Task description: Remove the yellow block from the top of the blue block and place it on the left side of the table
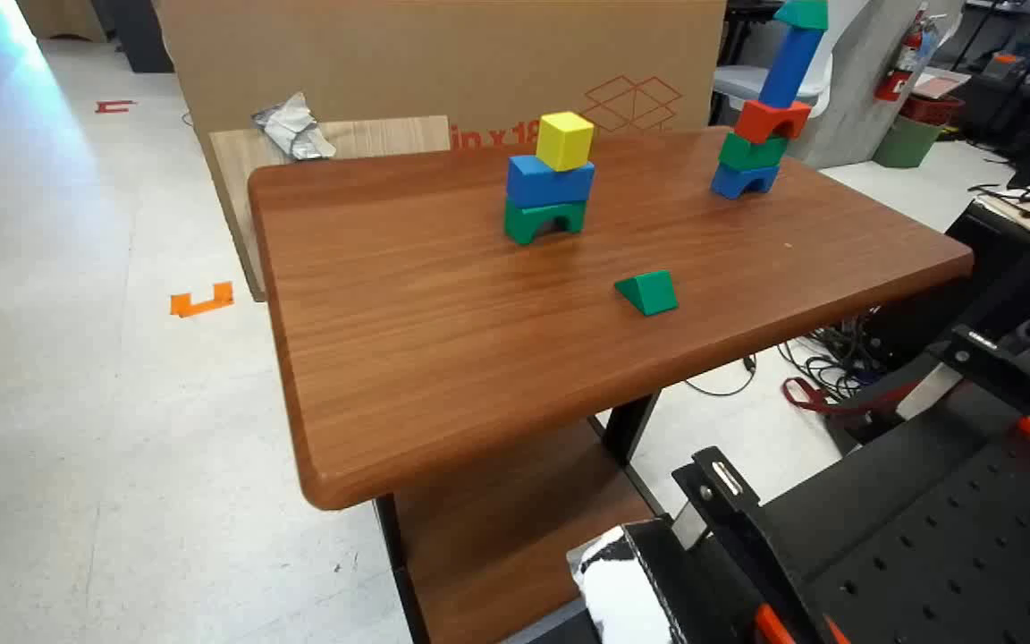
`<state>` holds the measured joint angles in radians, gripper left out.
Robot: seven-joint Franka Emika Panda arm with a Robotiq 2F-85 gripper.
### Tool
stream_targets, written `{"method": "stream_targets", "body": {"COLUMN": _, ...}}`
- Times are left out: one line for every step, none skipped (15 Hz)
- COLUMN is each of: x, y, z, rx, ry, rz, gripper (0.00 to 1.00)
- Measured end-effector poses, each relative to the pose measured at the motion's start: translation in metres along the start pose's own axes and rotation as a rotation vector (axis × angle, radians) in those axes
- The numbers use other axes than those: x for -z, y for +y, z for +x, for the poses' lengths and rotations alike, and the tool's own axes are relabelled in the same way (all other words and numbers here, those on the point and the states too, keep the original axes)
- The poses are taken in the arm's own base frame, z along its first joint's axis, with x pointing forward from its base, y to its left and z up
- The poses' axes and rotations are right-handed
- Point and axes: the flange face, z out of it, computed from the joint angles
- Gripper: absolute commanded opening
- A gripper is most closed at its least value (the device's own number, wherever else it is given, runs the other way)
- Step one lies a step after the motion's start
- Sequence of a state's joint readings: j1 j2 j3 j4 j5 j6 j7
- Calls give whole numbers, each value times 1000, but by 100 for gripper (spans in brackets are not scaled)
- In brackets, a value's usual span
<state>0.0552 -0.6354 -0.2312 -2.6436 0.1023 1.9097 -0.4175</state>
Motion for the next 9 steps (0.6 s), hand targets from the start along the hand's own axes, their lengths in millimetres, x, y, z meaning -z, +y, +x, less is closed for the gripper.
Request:
{"method": "stream_targets", "body": {"x": 0, "y": 0, "z": 0, "rx": 0, "ry": 0, "rz": 0, "gripper": 100}}
{"method": "stream_targets", "body": {"x": 0, "y": 0, "z": 0, "rx": 0, "ry": 0, "rz": 0, "gripper": 100}}
{"method": "stream_targets", "body": {"x": 0, "y": 0, "z": 0, "rx": 0, "ry": 0, "rz": 0, "gripper": 100}}
{"method": "stream_targets", "body": {"x": 0, "y": 0, "z": 0, "rx": 0, "ry": 0, "rz": 0, "gripper": 100}}
{"method": "stream_targets", "body": {"x": 0, "y": 0, "z": 0, "rx": 0, "ry": 0, "rz": 0, "gripper": 100}}
{"method": "stream_targets", "body": {"x": 0, "y": 0, "z": 0, "rx": 0, "ry": 0, "rz": 0, "gripper": 100}}
{"method": "stream_targets", "body": {"x": 0, "y": 0, "z": 0, "rx": 0, "ry": 0, "rz": -1, "gripper": 100}}
{"method": "stream_targets", "body": {"x": -1, "y": -1, "z": 0, "rx": 1, "ry": -3, "rz": -2, "gripper": 100}}
{"method": "stream_targets", "body": {"x": -3, "y": -2, "z": 2, "rx": -1, "ry": -7, "rz": -6, "gripper": 100}}
